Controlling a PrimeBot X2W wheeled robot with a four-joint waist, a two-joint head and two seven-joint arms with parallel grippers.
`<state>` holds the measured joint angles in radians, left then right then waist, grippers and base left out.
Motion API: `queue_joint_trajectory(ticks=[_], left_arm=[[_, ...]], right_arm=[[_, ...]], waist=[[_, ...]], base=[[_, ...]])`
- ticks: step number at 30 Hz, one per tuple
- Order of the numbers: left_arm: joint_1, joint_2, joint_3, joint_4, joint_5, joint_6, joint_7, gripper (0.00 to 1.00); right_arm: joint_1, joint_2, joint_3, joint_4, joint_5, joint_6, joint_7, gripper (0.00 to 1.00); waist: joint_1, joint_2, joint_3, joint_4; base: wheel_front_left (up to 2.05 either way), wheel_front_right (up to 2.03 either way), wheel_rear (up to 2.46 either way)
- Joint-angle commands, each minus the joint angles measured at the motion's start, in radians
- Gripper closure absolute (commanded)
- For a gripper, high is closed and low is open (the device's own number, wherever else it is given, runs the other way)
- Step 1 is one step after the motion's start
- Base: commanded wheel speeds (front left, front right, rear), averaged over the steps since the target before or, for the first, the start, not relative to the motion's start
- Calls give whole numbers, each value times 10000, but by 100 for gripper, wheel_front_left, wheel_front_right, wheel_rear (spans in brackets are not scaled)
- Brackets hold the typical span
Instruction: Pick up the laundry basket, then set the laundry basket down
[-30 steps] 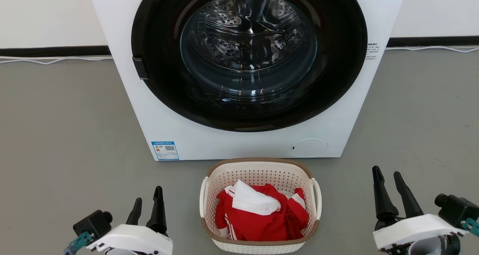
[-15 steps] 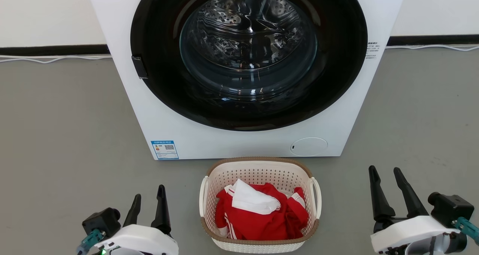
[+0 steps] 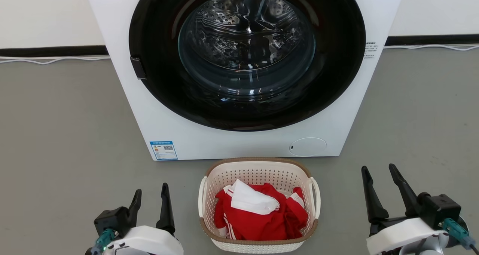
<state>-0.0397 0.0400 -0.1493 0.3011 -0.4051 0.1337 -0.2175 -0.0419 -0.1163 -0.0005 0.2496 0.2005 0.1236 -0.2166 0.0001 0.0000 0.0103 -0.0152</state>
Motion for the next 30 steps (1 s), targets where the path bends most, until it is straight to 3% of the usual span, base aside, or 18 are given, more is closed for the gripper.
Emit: queue_joint_trajectory(ticks=[1,10,24,30], left_arm=[[-359,87,194,-275,350,140,-192,0],[-347,102,60,-274,1248,323,-442,0],[-368,102,134,-212,1230,289,-442,0],[-685,102,-74,-107,1140,287,-442,0]], right_arm=[[-360,-156,238,-324,-352,66,-201,0],[-355,-203,345,-375,-1374,71,-452,0],[-329,-117,307,-313,-1284,71,-452,0],[-572,-43,119,-70,-1130,71,-452,0]], waist=[[0,0,4,-2],[-1,0,-3,-18],[-1,0,88,-16],[-1,0,608,-20]], base=[[0,0,0],[0,0,0],[0,0,0],[0,0,0]])
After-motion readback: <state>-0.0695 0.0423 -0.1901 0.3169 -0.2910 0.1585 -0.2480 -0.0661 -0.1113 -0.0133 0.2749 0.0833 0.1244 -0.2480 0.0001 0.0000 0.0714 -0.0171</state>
